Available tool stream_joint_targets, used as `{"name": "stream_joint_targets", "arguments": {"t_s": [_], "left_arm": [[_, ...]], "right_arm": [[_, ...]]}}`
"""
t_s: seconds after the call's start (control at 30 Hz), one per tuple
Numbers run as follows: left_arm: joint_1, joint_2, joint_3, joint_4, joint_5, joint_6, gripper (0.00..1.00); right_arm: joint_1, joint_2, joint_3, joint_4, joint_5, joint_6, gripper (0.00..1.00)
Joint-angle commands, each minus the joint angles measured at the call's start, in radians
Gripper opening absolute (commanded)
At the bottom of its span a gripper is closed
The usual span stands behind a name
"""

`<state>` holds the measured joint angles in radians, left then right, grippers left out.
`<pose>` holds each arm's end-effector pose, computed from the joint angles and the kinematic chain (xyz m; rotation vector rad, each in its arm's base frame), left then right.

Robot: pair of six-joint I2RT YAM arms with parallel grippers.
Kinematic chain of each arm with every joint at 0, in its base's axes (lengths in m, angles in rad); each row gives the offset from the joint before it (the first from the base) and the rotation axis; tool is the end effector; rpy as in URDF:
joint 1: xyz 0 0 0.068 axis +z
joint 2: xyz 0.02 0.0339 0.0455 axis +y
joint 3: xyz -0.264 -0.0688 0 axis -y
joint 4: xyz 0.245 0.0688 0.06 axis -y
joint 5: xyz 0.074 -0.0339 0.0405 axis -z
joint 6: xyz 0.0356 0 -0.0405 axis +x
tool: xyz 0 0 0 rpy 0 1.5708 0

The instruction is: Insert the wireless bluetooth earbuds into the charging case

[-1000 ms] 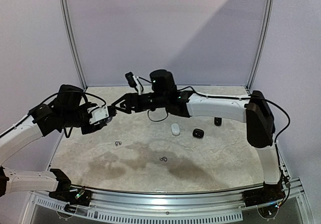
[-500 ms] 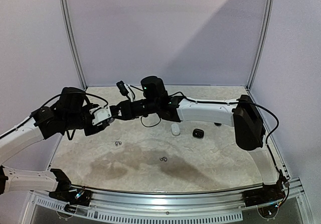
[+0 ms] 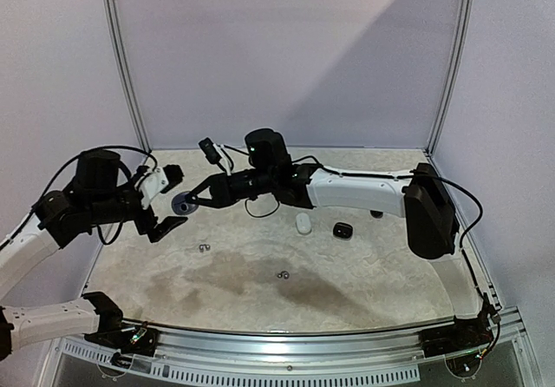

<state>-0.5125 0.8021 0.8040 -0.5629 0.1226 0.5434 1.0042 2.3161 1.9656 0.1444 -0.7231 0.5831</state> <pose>0.1494 -0.0891 0.3056 1.1343 1.8018 -0.1124 0.2744 0.4753 0.2591 -1.0240 1.8364 1.6973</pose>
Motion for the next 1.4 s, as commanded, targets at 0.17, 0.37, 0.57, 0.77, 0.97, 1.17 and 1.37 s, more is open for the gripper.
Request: {"name": "stream_joint_targets", "arguments": {"t_s": [0.17, 0.37, 0.57, 0.77, 0.97, 1.17, 1.37], "left_arm": [[0.266, -0.286, -0.24, 0.296, 0.647, -0.708, 0.93], [0.316, -0.351, -0.331, 0.518, 0.734, -0.869, 0.68], [0.315, -0.362, -0.348, 0.646, 0.728, -0.939, 0.68], [0.313, -0.363, -0.355, 0.676, 0.677, -0.98, 0.5], [0.312, -0.363, -0.355, 0.687, 0.678, -0.994, 0.49], [0.312, -0.358, -0.346, 0.72, 0.712, -1.01, 0.52], [0.31, -0.348, -0.34, 0.721, 0.729, -1.014, 0.36]], "right_arm": [[-0.006, -0.115, -0.101, 0.335, -0.159, -0.112, 0.0], [0.012, -0.106, -0.122, 0.533, -0.167, -0.03, 0.0], [0.028, -0.068, -0.073, 0.517, -0.167, -0.029, 0.0], [0.045, -0.045, -0.033, 0.5, -0.179, -0.036, 0.0], [0.057, -0.027, -0.005, 0.441, -0.193, -0.064, 0.0], [0.06, -0.021, 0.001, 0.437, -0.208, -0.059, 0.0], [0.062, -0.02, 0.003, 0.437, -0.207, -0.062, 0.0]]}}
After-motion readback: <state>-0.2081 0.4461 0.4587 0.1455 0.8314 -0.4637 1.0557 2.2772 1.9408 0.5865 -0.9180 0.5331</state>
